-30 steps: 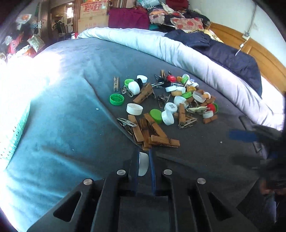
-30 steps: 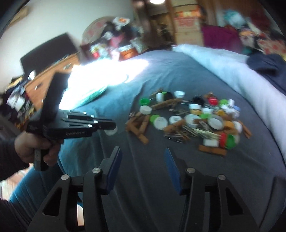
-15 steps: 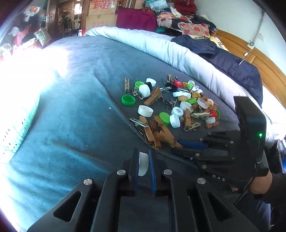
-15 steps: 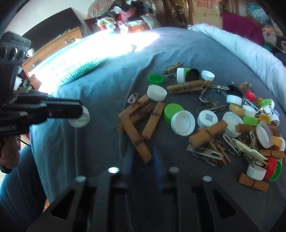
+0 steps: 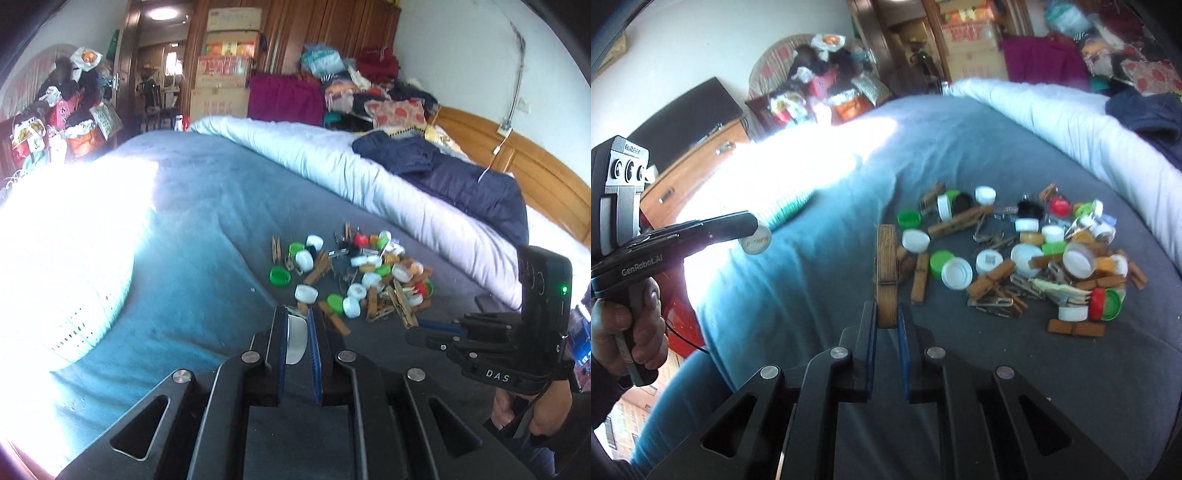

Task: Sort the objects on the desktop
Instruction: 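Grasp a white cap with left tool while right grasps another wooden clothespin, then move both tools over the teal basket and open them to drop items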

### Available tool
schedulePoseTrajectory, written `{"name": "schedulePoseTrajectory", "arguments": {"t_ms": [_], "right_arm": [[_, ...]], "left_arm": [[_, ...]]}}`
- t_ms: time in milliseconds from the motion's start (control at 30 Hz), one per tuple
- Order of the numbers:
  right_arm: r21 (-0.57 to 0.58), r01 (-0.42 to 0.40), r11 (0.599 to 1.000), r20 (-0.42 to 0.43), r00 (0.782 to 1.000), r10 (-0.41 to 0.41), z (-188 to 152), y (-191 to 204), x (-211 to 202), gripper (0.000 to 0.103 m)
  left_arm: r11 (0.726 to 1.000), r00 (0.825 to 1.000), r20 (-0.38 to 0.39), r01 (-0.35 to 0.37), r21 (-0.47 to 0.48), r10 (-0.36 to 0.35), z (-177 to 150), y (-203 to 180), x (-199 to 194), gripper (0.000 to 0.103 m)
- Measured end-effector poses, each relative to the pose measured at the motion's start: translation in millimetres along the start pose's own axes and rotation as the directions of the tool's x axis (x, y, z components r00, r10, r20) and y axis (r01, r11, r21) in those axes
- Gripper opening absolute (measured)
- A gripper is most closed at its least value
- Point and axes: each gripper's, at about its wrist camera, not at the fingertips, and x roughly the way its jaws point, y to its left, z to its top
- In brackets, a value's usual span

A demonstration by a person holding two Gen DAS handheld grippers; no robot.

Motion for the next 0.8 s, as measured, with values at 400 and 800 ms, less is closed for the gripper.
{"name": "schedulePoseTrajectory", "arguments": {"t_ms": [400,800], "right_arm": [[-0.043,0.006,0.999,0.089,0.996,-0.003,56,18,-34,0.011],[-0.107,-0.070,0.992,0.141,0.986,0.085,125,67,-37,0.012]], "left_arm": [[0.998,0.986,0.149,-0.070,-0.005,0.070,47,4,-51,0.011],[0.965,0.941,0.224,-0.230,-0.122,0.253,81,82,-101,0.011]]}}
